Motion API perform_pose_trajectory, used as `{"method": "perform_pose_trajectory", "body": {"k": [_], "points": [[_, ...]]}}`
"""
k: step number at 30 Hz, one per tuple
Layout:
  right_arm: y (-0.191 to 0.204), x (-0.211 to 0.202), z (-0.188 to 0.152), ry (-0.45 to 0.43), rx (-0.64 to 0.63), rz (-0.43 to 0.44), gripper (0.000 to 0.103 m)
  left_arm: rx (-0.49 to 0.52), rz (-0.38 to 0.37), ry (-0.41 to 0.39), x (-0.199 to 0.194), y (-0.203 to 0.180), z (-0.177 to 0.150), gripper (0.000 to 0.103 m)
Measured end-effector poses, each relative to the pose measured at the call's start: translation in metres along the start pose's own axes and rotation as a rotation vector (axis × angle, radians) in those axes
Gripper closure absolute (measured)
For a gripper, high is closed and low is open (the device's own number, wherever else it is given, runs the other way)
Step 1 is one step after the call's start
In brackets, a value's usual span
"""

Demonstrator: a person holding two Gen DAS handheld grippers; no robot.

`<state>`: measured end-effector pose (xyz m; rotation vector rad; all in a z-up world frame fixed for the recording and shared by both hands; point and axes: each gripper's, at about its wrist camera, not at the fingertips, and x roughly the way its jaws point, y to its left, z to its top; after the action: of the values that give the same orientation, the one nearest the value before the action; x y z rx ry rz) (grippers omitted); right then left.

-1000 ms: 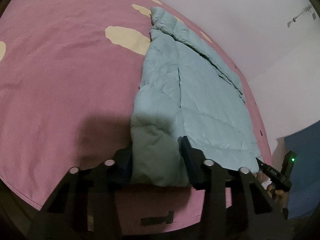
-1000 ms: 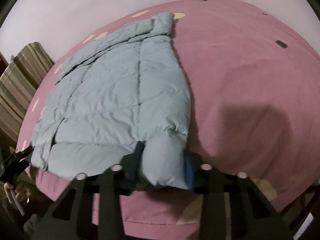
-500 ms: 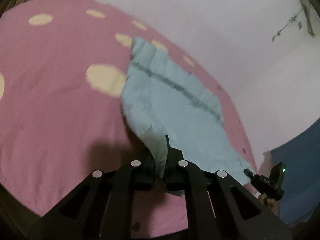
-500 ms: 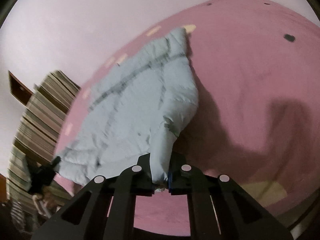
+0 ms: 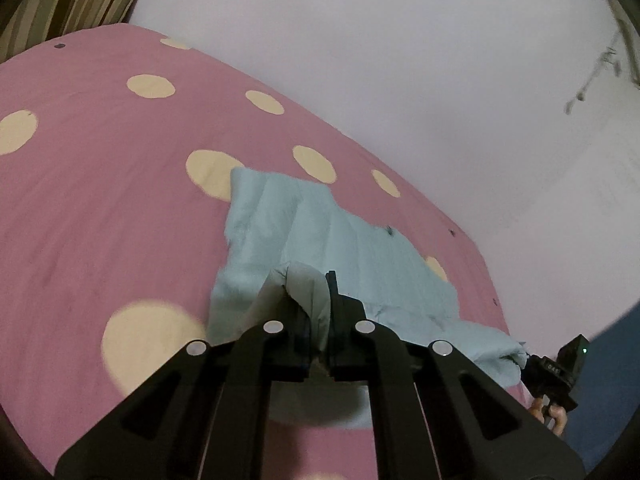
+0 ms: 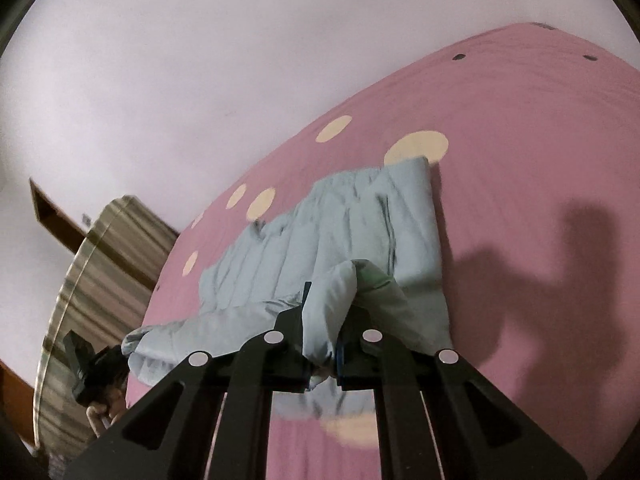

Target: Fold large clothes

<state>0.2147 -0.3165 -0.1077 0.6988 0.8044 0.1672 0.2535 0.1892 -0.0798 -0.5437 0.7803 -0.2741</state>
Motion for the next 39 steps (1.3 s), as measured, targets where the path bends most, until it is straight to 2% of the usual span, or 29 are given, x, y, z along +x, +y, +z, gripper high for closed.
{"method": "perform_pose_trajectory", "body": {"k": [3, 7, 11, 14, 18, 20, 21, 22, 23, 24, 25, 28, 30, 33, 39], "points": [[-0.01, 0.038, 0.019, 0.026, 0.023, -0.036, 0.095, 0.006, 0.045, 0.033, 0.046, 0.002, 0.023, 0.098], [-0.034, 0.089, 0.029, 0.087, 0.067, -0.091, 0.095, 0.039, 0.112, 0.085, 0.093, 0.008, 0.029, 0.098], [-0.059, 0.12, 0.021, 0.145, 0.105, -0.115, 0.095, 0.039, 0.148, 0.133, 0.122, 0.023, 0.024, 0.098], [-0.06, 0.124, 0.02, 0.143, 0.105, -0.107, 0.095, 0.033, 0.155, 0.153, 0.132, 0.031, 0.019, 0.098], [-0.054, 0.109, 0.023, 0.131, 0.101, -0.094, 0.09, 0.007, 0.126, 0.127, 0.122, 0.034, 0.022, 0.093], [-0.052, 0.097, 0.026, 0.114, 0.094, -0.076, 0.084, -0.011, 0.096, 0.109, 0.107, 0.035, 0.027, 0.081], [-0.05, 0.086, 0.028, 0.098, 0.09, -0.059, 0.079, -0.016, 0.089, 0.099, 0.101, 0.034, 0.029, 0.067], [-0.05, 0.079, 0.03, 0.087, 0.09, -0.052, 0.071, -0.026, 0.085, 0.073, 0.09, 0.035, 0.033, 0.046], [-0.049, 0.069, 0.031, 0.07, 0.09, -0.048, 0.066, -0.034, 0.095, 0.029, 0.076, 0.036, 0.036, 0.039], [-0.049, 0.062, 0.032, 0.051, 0.09, -0.051, 0.057, -0.038, 0.098, -0.009, 0.065, 0.037, 0.039, 0.036], [-0.05, 0.053, 0.032, 0.026, 0.089, -0.059, 0.052, -0.04, 0.092, -0.03, 0.054, 0.04, 0.041, 0.036], [-0.054, 0.036, 0.033, -0.004, 0.082, -0.074, 0.051, -0.043, 0.071, -0.032, 0.037, 0.048, 0.042, 0.035], [-0.055, 0.032, 0.031, -0.001, 0.065, -0.083, 0.051, -0.026, 0.056, -0.001, 0.034, 0.054, 0.037, 0.035], [-0.052, 0.033, 0.028, 0.01, -0.001, -0.117, 0.051, 0.027, 0.078, 0.041, 0.037, 0.055, 0.028, 0.035], [-0.037, 0.056, 0.03, 0.039, -0.121, -0.148, 0.051, 0.119, 0.109, 0.07, 0.05, 0.047, 0.024, 0.035]]}}
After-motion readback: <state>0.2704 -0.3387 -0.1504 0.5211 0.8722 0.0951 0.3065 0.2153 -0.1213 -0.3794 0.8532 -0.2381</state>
